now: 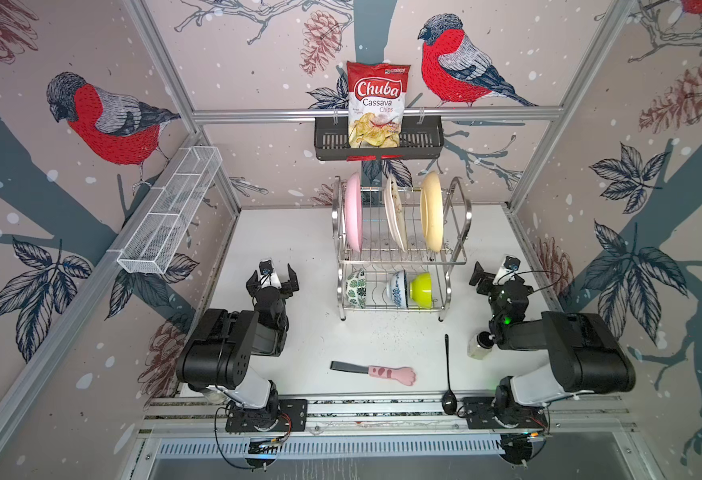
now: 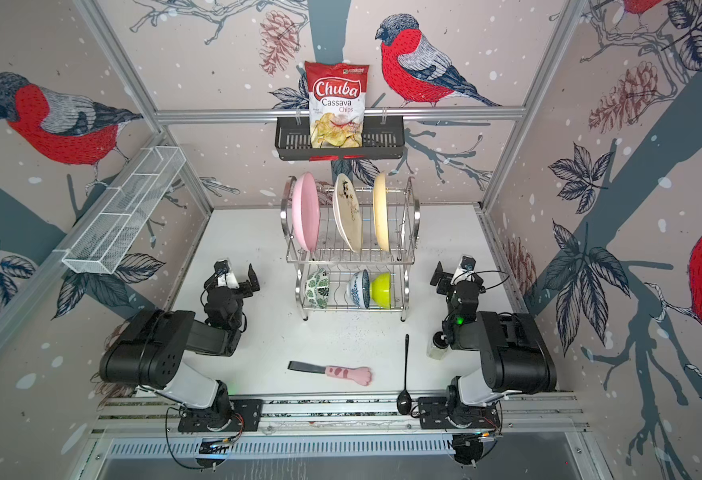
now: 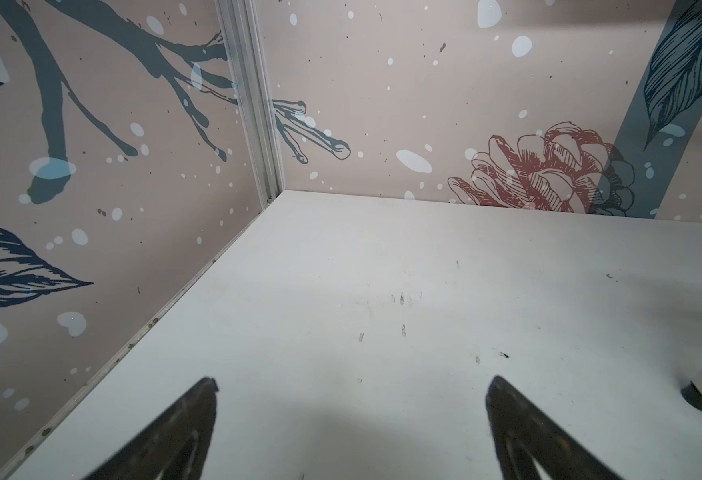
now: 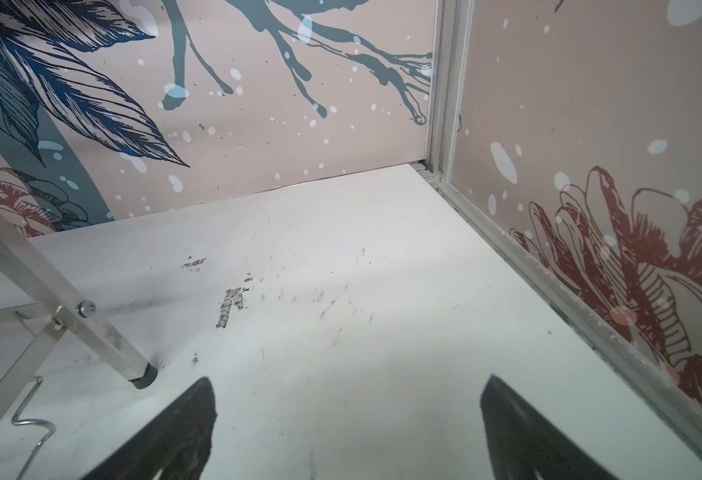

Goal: Unload the mixed dishes from the dish rack

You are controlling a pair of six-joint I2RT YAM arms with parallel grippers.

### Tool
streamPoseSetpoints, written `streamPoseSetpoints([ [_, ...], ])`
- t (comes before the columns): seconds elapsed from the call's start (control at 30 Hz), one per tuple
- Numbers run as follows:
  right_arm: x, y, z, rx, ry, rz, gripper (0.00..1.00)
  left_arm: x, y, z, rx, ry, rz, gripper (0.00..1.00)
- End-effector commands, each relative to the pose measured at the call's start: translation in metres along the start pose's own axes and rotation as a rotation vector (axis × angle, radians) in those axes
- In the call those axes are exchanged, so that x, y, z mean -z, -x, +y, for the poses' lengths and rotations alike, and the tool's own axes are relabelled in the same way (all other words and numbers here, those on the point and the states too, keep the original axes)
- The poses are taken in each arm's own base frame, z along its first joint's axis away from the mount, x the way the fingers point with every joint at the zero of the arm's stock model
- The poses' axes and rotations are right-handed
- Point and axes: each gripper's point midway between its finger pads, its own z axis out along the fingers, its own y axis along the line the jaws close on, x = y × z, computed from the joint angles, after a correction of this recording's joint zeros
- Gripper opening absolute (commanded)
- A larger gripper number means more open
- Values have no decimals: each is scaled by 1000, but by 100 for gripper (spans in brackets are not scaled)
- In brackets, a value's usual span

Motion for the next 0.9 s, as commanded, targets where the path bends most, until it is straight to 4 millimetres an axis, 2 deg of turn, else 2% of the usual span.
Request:
streamPoseSetpoints([
  [0.0, 2, 6, 4, 10, 6, -25, 99, -1, 5, -1, 4, -4, -18, 100],
  [0.87, 1, 5, 3, -5, 30, -21, 99, 0, 6, -1, 5, -9, -21, 100],
])
